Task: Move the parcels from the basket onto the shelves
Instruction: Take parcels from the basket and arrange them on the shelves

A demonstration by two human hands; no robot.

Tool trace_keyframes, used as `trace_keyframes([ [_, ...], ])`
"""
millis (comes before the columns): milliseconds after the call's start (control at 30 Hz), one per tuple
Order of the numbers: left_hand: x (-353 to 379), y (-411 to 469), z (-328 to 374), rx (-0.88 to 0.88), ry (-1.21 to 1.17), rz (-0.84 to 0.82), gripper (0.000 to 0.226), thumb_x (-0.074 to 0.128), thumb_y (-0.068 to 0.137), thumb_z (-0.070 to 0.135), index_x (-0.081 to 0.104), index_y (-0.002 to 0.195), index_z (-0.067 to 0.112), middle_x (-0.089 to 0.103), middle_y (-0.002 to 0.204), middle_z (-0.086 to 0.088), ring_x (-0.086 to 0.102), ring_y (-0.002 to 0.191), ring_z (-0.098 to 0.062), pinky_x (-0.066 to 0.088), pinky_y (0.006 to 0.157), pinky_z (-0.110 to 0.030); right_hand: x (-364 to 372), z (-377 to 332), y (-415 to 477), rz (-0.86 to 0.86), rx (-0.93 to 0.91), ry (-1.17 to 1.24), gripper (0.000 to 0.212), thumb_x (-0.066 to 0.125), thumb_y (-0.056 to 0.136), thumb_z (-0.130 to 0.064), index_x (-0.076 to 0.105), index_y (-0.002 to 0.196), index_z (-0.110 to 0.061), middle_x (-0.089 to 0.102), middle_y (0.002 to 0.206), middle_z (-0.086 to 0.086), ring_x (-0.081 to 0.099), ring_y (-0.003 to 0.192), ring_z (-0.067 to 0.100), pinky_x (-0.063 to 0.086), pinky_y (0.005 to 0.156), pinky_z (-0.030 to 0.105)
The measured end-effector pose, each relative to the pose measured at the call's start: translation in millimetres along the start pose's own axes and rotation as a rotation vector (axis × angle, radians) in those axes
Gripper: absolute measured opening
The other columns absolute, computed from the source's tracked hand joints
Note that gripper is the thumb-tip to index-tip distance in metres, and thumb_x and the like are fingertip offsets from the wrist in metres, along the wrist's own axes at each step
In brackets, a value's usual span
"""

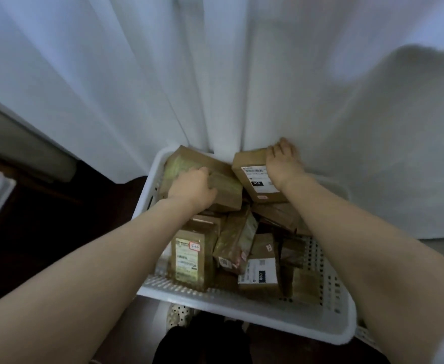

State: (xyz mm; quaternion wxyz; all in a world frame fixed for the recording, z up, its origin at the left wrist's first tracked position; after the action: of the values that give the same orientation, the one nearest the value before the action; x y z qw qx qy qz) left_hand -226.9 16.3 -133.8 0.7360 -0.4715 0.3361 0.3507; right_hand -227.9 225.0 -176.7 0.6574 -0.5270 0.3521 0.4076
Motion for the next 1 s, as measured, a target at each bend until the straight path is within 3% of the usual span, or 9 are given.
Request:
trace_keyframes([
  [200, 11.6, -6.2, -9.5, -0.012, -0.002, -0.012, 0.045, 0.055, 0.091, 0.028, 0.050, 0.132, 0.010, 0.057, 0.125, -0.012, 0.053, 0.115, -0.029, 0.048, 0.093, -0.043, 8.9, -12.3, -14.4, 0.011, 0.015, 0.091, 0.056, 0.058, 0.087, -0.005, 0.035, 0.137, 0.003, 0.026, 0.141, 0.023, 0.040, 0.121, 0.039, 0.038, 0.099, 0.045],
  [300, 4.1, -17.9, -13.4, -0.006, -0.059, -0.019, 0.049, 0.055, 0.090, 0.023, 0.047, 0.137, 0.010, 0.056, 0.130, -0.012, 0.052, 0.118, -0.028, 0.047, 0.096, -0.043, 3.1, -7.4, -35.9, -0.008, 0.033, 0.289, 0.052, 0.068, 0.080, -0.016, 0.047, 0.127, -0.005, 0.029, 0.135, 0.016, 0.043, 0.115, 0.035, 0.048, 0.088, 0.041],
  [433, -21.7, -37.1, -12.1, -0.004, -0.208, -0.032, 0.055, 0.054, 0.092, 0.019, 0.038, 0.144, 0.013, 0.051, 0.138, -0.008, 0.054, 0.119, -0.026, 0.048, 0.096, -0.036, -32.8, 13.2, -80.3, 0.044, 0.206, 0.697, 0.065, 0.068, 0.070, -0.035, 0.054, 0.131, -0.017, 0.050, 0.124, 0.013, 0.049, 0.114, 0.031, 0.046, 0.090, 0.035],
  [533, -45.4, -52.8, -3.5, 0.063, -0.358, -0.046, 0.056, 0.054, 0.089, 0.011, 0.039, 0.143, 0.011, 0.047, 0.141, -0.009, 0.046, 0.127, -0.025, 0.039, 0.099, -0.029, -63.3, 25.1, -129.3, 0.112, 0.357, 1.164, 0.058, 0.074, 0.073, -0.018, 0.058, 0.129, -0.019, 0.058, 0.123, 0.004, 0.053, 0.108, 0.020, 0.046, 0.087, 0.029],
  [633, -66.2, -73.3, 6.9, 0.137, -0.522, -0.171, 0.071, 0.063, 0.086, 0.012, 0.029, 0.149, 0.012, 0.035, 0.151, -0.007, 0.035, 0.137, -0.024, 0.032, 0.103, -0.028, -81.7, 27.9, -187.9, 0.217, 0.494, 1.502, 0.059, 0.078, 0.070, -0.012, 0.061, 0.126, -0.018, 0.060, 0.121, 0.003, 0.056, 0.109, 0.020, 0.049, 0.095, 0.039],
  [733, -82.6, -94.8, 10.4, 0.173, -0.632, -0.341, 0.080, 0.067, 0.083, 0.015, 0.024, 0.151, 0.015, 0.032, 0.153, -0.005, 0.031, 0.139, -0.025, 0.025, 0.110, -0.037, -97.8, 18.8, -243.6, 0.372, 0.575, 1.747, 0.048, 0.074, 0.073, -0.007, 0.061, 0.118, -0.018, 0.063, 0.109, 0.007, 0.060, 0.095, 0.021, 0.053, 0.080, 0.037],
  [833, -97.2, -119.6, 12.7, 0.240, -0.698, -0.520, 0.060, 0.064, 0.082, 0.011, 0.045, 0.139, 0.013, 0.056, 0.134, -0.006, 0.046, 0.129, -0.026, 0.027, 0.113, -0.041, -118.6, 2.8, -293.5, 0.509, 0.619, 1.883, 0.048, 0.069, 0.077, -0.003, 0.056, 0.122, -0.011, 0.063, 0.092, 0.005, 0.060, 0.080, 0.017, 0.049, 0.061, 0.027],
  [900, -108.8, -139.5, 20.5, 0.331, -0.707, -0.612, 0.039, 0.059, 0.086, 0.006, 0.058, 0.125, 0.012, 0.066, 0.117, -0.006, 0.058, 0.115, -0.025, 0.039, 0.106, -0.042, -131.4, -4.0, -322.7, 0.611, 0.649, 1.938, 0.047, 0.068, 0.077, -0.002, 0.056, 0.122, -0.009, 0.063, 0.089, 0.004, 0.060, 0.076, 0.016, 0.049, 0.060, 0.027],
  [1000, -121.6, -168.3, 34.9, 0.451, -0.689, -0.681, 0.031, 0.059, 0.088, 0.005, 0.063, 0.118, 0.011, 0.069, 0.112, -0.006, 0.062, 0.107, -0.022, 0.048, 0.096, -0.039, -146.4, -8.1, -363.4, 0.747, 0.680, 1.968, 0.044, 0.068, 0.077, -0.002, 0.057, 0.119, -0.009, 0.062, 0.086, 0.004, 0.060, 0.072, 0.016, 0.049, 0.061, 0.027],
])
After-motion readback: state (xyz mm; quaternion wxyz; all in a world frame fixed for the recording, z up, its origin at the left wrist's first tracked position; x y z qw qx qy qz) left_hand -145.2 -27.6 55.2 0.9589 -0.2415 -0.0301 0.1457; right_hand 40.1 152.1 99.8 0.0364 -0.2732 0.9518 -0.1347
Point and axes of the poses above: each hand's wrist, its own y-axis towards the middle knuckle, its own x-axis out of the palm, z = x × y, the point moved 3 cm from there along y, towards the middle knuckle
